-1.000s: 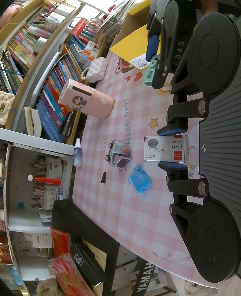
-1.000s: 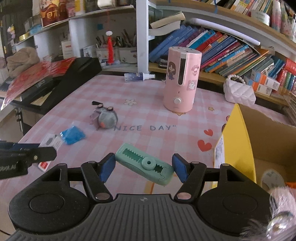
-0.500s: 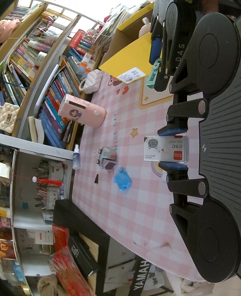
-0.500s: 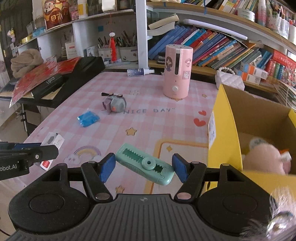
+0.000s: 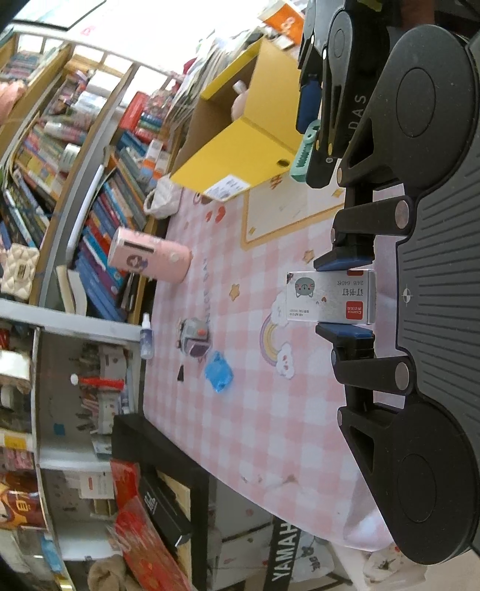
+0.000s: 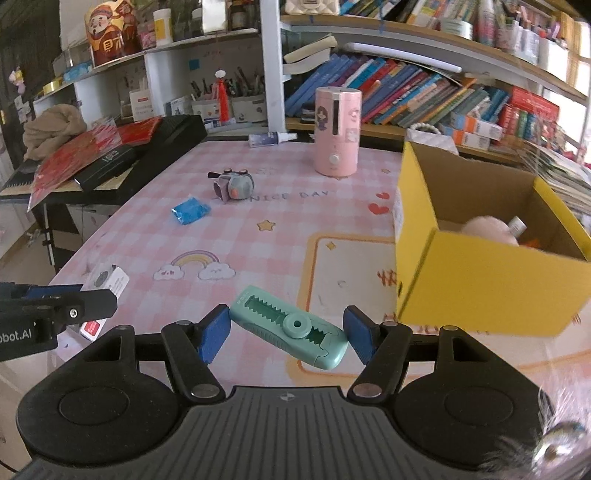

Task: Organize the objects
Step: 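Lift the medicine box and green stapler and carry both toward the yellow box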

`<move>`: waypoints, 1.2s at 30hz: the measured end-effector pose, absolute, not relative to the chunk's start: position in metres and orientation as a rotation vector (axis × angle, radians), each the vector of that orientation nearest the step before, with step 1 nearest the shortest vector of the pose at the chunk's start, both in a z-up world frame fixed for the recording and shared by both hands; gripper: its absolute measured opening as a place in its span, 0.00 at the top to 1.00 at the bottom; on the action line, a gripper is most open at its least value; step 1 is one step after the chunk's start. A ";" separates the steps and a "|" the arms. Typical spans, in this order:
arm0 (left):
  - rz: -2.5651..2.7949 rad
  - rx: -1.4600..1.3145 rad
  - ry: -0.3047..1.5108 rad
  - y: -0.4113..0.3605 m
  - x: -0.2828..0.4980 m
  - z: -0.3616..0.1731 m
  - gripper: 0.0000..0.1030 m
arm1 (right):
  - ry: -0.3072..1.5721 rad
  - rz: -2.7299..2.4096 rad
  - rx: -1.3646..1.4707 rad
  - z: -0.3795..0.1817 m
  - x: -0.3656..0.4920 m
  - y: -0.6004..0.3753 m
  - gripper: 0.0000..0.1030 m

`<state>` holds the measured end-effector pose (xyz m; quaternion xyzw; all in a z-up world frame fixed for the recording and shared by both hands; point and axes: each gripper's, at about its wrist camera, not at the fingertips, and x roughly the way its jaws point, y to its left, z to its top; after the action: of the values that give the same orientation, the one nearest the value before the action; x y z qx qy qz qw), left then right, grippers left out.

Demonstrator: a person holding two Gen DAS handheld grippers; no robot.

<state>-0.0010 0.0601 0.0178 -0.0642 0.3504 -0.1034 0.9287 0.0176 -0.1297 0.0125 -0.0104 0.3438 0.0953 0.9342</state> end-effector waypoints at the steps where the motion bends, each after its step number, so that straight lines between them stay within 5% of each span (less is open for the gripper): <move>1: -0.220 -0.124 0.716 0.059 -0.005 0.018 0.73 | 0.702 0.189 -0.016 0.013 0.012 -0.131 0.37; 36: -0.579 0.025 0.747 -0.045 -0.046 0.012 0.73 | 0.728 -0.174 0.133 0.004 -0.104 -0.224 0.37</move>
<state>-0.0455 -0.0451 0.0125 0.0120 0.3596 -0.2790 0.8903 -0.1035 -0.2239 0.0040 0.0649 0.3552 -0.0847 0.9287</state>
